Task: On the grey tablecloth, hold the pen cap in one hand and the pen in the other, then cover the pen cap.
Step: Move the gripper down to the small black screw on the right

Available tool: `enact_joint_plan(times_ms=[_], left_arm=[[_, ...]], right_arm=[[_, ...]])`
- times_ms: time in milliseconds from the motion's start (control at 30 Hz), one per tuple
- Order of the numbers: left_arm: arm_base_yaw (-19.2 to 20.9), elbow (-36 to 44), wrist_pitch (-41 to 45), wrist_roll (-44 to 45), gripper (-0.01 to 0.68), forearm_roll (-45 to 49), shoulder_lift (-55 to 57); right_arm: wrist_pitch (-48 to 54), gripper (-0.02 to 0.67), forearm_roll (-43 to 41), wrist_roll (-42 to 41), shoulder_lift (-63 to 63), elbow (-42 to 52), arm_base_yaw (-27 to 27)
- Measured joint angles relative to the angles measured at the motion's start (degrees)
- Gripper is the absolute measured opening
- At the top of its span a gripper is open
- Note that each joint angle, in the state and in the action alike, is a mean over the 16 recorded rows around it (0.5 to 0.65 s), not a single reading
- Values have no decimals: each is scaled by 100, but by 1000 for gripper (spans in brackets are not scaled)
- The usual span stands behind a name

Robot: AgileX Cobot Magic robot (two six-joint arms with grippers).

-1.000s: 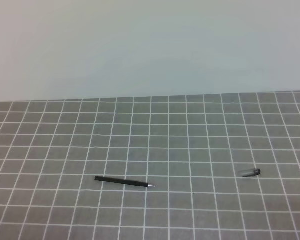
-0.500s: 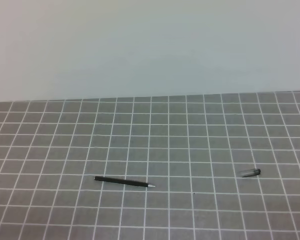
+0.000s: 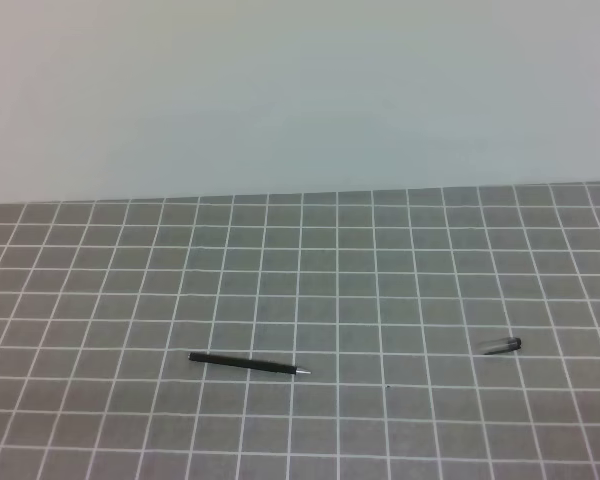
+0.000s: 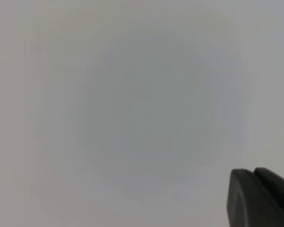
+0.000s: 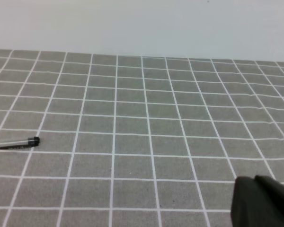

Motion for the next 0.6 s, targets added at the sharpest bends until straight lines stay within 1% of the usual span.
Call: enact_joint_plan(times_ms=[133, 333, 467, 600], left_arm=[[0, 0, -510, -32, -3, -8, 0], [0, -2, -1109, -314, -3, 92, 0], [0, -86, -1212, -585, -3, 330, 0], [0, -339, -1050, -856, -3, 639, -1]], right_arm=[[-6, -4, -11, 0, 0, 0, 0], [-148, -3, -43, 0, 0, -1, 0], [-453, -2, -64, 0, 0, -4, 0], [-972, -2, -73, 0, 0, -7, 0]])
